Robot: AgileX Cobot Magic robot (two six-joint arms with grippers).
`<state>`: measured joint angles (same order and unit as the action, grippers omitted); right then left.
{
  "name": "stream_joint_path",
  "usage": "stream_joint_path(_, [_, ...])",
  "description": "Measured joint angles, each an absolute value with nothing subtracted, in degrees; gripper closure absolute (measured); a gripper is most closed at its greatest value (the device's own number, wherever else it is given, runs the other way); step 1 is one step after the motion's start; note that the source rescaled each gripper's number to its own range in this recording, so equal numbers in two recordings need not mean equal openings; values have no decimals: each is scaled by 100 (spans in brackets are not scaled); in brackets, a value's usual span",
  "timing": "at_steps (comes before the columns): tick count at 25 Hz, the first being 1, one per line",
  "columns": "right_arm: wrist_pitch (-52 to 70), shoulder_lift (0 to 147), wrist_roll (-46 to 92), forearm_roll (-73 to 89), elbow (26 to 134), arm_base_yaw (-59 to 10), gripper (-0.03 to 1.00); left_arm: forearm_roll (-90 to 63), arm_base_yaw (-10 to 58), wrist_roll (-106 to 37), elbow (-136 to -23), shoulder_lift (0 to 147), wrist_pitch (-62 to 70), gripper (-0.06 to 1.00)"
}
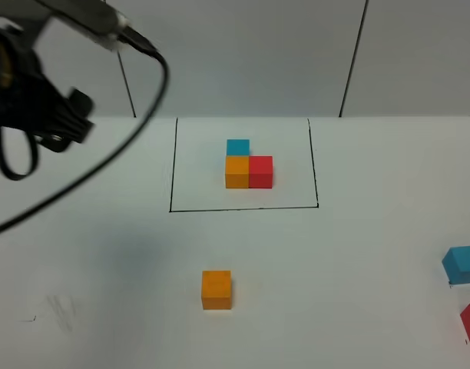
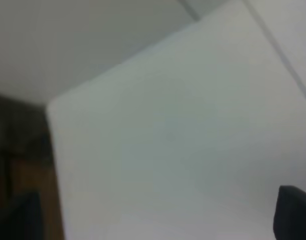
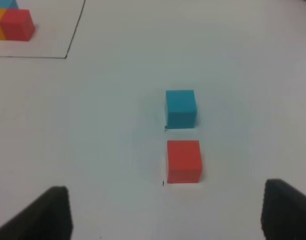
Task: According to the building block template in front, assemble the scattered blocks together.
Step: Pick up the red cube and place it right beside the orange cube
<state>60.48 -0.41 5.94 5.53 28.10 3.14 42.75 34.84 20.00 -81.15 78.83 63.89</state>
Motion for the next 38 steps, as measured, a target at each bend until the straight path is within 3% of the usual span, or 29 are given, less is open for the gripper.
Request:
stream_joint_path(8, [6048,-41,594,553,2810,314,35,4546,2831,2410,-8029,6182,6849,9])
stream_joint_path(16, [6048,-41,594,553,2810,314,35,3560,2789,2415,-7211,3995,6854,29])
stream_joint_path(28, [6048,-41,594,553,2810,314,35,1147,2658,1524,-4865,807,6329,31])
stream_joint_path(38, [6048,-41,594,548,2810,314,35,529,854,721,-4280,-30,6081,31])
